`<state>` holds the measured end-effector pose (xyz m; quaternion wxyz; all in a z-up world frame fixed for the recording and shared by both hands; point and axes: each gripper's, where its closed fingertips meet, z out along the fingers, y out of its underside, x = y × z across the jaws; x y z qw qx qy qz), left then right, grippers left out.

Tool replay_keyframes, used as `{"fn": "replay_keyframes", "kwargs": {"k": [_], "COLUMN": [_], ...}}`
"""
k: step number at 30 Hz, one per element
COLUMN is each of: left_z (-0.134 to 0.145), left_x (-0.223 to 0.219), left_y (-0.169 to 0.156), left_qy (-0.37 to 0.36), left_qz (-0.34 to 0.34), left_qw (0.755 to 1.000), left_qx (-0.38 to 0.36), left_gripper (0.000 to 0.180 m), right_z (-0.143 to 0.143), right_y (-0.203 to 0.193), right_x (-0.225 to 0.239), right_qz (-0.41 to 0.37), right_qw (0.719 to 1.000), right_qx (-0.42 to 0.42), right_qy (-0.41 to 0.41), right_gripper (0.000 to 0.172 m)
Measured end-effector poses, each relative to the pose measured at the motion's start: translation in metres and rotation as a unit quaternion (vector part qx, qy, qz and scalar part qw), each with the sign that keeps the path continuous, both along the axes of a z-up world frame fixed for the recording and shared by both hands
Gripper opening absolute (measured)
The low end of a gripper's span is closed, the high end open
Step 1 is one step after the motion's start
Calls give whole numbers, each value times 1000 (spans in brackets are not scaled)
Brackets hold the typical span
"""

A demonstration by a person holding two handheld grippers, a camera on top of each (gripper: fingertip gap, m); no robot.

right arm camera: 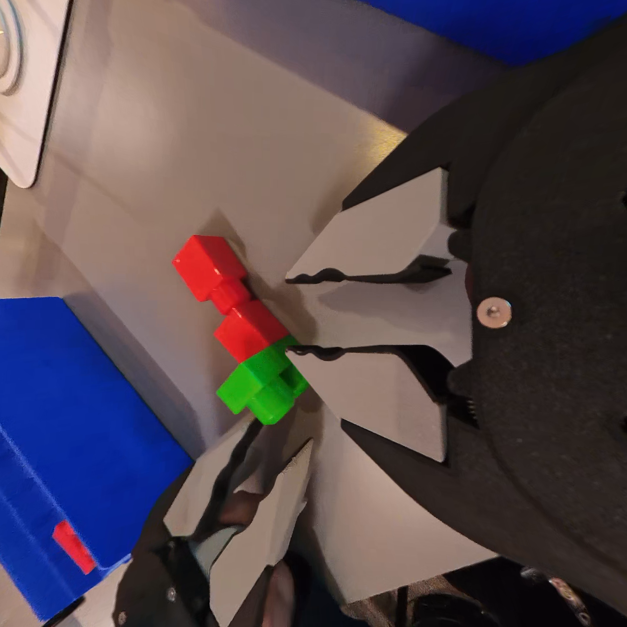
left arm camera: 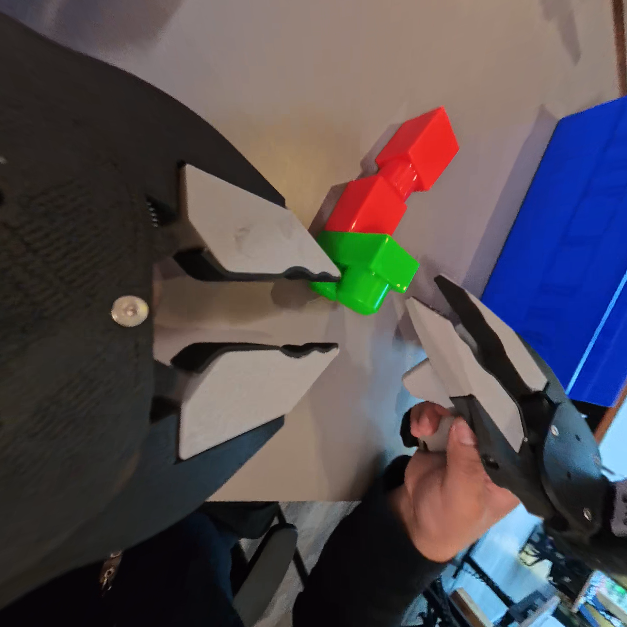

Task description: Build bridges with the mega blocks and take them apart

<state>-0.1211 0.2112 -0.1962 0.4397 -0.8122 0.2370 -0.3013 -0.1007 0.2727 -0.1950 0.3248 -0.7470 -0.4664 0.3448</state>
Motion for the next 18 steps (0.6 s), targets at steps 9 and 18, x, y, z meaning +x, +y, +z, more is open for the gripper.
{"fn": "replay_keyframes", "kwargs": {"k": [9, 18], "left_z": [-5, -7], "left_x": [33, -25], "left_y": [-17, -16], "left_qy": [85, 62], "left_qz": [-80, 37], "left_qw": [993, 997], "left_qx": [35, -7], "left_gripper": [19, 46], "right_z": [11, -19], "right_y": [-18, -24], "right_x": [10, -11], "right_qz": [50, 15], "right_qw": [998, 999], "right_qx": [-8, 42], "right_qy": [41, -6], "right_gripper": [39, 51]}}
